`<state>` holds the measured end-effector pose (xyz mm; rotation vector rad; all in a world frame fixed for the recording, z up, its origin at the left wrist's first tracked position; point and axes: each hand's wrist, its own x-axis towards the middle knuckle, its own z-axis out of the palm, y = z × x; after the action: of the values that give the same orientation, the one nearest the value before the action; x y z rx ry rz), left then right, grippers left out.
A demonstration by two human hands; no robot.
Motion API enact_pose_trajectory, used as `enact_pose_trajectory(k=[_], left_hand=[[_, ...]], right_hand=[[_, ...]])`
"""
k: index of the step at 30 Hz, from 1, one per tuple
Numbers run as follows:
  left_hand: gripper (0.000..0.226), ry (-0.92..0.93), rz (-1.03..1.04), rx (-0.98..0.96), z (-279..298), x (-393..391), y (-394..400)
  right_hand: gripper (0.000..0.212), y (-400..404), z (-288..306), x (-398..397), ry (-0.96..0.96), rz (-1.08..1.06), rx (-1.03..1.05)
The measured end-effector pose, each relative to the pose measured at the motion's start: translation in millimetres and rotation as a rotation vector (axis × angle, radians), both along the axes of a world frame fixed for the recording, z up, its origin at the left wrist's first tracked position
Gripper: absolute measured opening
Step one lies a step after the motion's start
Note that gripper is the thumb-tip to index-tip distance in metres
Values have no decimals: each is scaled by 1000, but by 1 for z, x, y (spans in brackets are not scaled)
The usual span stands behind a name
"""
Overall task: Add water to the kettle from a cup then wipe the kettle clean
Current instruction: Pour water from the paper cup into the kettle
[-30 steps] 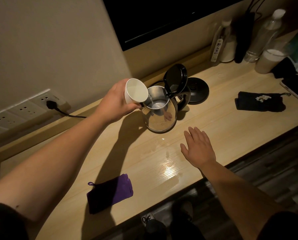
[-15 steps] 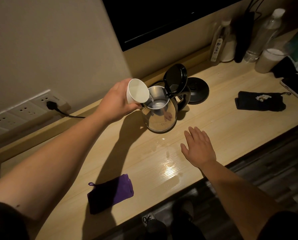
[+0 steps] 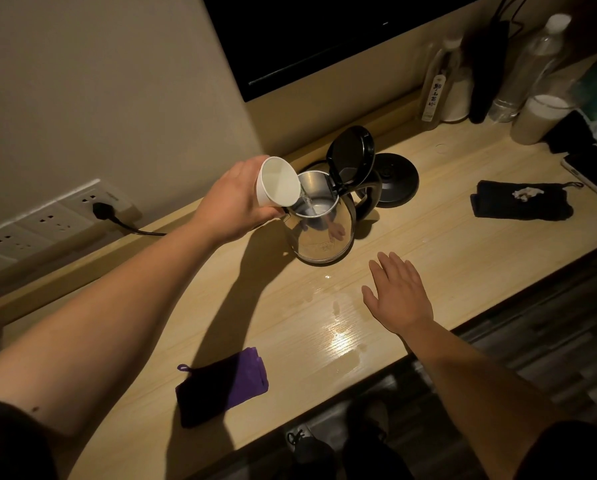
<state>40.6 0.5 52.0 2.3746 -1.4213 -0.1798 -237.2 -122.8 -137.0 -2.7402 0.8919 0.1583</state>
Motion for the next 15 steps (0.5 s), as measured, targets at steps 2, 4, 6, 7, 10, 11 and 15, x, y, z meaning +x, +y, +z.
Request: enact_pose_trajectory(k=[2,4,6,7,10,11,15], left_hand=[[84,3,-9,2,0,1,0],[85,2,-13,7,0,2,0],[85,1,-14,9,0,3,0],[85,1,-15,10,0,3,0],[86,-4,-15,10,0,2,-1],[86,-4,-14,10,0,1,-1],[87,-4,-16,16,1,1,-2]], right_hand=[[79,0,0,0,-5,-1,6],[77,0,-1,0,-11,-2,8],[76,0,0,0,-16,-4,10],[76,0,0,0,-18,-5,11],[76,1,0,0,-18,-4,10],[76,1,0,0,-19,-4,10],[74,1,0,-1,-32,-2,14]])
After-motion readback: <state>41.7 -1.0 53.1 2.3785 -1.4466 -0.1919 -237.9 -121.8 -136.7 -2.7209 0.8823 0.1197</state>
